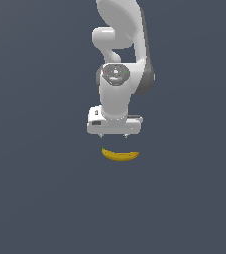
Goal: Pick up the object and move it to a goal position.
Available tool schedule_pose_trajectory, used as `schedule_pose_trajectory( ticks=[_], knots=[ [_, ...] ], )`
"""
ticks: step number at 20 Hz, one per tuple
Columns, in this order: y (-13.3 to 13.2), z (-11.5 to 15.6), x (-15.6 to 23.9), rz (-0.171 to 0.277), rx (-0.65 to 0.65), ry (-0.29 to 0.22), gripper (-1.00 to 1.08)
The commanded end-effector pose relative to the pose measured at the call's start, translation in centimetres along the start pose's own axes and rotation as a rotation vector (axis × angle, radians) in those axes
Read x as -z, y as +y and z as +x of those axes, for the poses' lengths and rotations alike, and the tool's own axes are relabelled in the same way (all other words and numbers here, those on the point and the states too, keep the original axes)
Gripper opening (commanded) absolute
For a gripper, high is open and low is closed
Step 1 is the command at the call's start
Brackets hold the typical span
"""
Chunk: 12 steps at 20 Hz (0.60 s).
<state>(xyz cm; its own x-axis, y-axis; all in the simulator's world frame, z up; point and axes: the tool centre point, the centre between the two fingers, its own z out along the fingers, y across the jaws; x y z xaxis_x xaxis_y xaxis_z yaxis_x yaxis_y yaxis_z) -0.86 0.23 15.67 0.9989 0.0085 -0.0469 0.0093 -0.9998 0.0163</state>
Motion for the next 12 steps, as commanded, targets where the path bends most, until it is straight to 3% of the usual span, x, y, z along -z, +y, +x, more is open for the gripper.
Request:
schedule_pose_trajectory(
  ticks=[1, 12],
  knots=[
    [0.0, 0.0, 0.0, 0.000, 0.000, 0.000, 1.00],
    [-0.1, 1.0, 0.9, 0.003, 0.041, 0.029, 1.00]
  ],
)
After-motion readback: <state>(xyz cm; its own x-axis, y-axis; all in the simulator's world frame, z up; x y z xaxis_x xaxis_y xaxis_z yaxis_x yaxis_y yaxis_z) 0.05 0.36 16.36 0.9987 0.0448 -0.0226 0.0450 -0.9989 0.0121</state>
